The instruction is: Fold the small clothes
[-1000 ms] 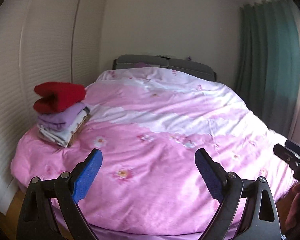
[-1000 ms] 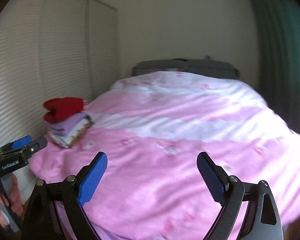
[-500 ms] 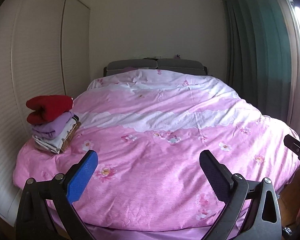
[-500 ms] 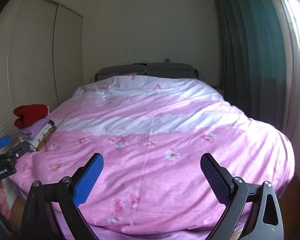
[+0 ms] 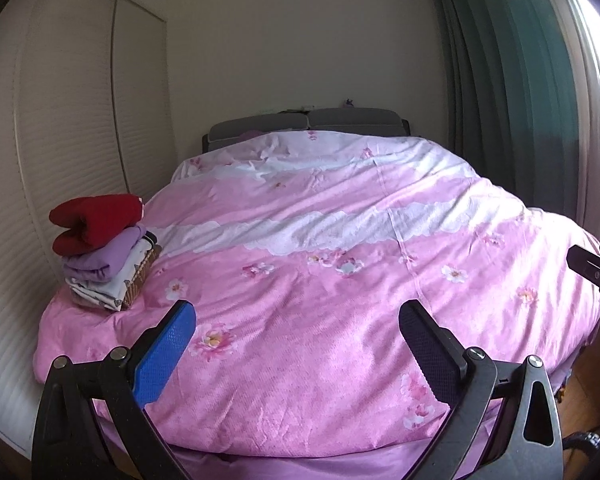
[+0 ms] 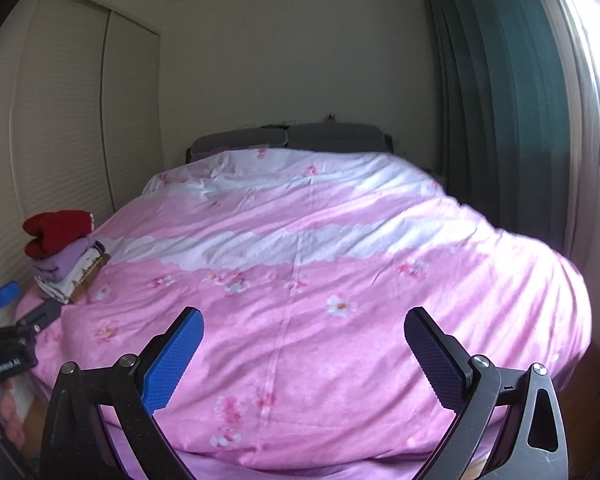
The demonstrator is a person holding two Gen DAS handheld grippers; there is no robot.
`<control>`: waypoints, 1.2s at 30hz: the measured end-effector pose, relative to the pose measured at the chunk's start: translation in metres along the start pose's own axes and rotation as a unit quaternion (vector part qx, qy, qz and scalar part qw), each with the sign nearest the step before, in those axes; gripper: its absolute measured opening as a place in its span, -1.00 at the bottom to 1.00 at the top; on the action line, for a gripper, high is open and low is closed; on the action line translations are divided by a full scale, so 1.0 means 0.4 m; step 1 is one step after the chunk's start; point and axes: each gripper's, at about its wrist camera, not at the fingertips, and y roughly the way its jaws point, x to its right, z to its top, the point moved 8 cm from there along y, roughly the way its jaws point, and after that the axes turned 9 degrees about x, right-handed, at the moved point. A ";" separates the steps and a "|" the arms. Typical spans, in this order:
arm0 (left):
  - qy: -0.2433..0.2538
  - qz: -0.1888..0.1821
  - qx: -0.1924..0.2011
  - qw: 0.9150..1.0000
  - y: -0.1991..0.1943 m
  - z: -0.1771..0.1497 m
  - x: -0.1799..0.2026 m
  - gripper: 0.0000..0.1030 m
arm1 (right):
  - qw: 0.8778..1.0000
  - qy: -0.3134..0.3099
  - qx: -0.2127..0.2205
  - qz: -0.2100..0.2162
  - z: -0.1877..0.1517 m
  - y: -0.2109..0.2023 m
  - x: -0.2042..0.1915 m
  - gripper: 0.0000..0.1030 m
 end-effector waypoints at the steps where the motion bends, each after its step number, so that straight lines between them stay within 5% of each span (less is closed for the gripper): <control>1: 0.003 0.001 0.000 1.000 0.001 -0.001 0.001 1.00 | 1.000 -0.003 0.000 0.000 -0.002 0.001 -0.003 0.97; 36: -0.015 -0.009 -0.009 1.000 0.003 -0.003 0.000 1.00 | 1.000 0.003 -0.007 0.008 -0.009 0.006 -0.015 0.97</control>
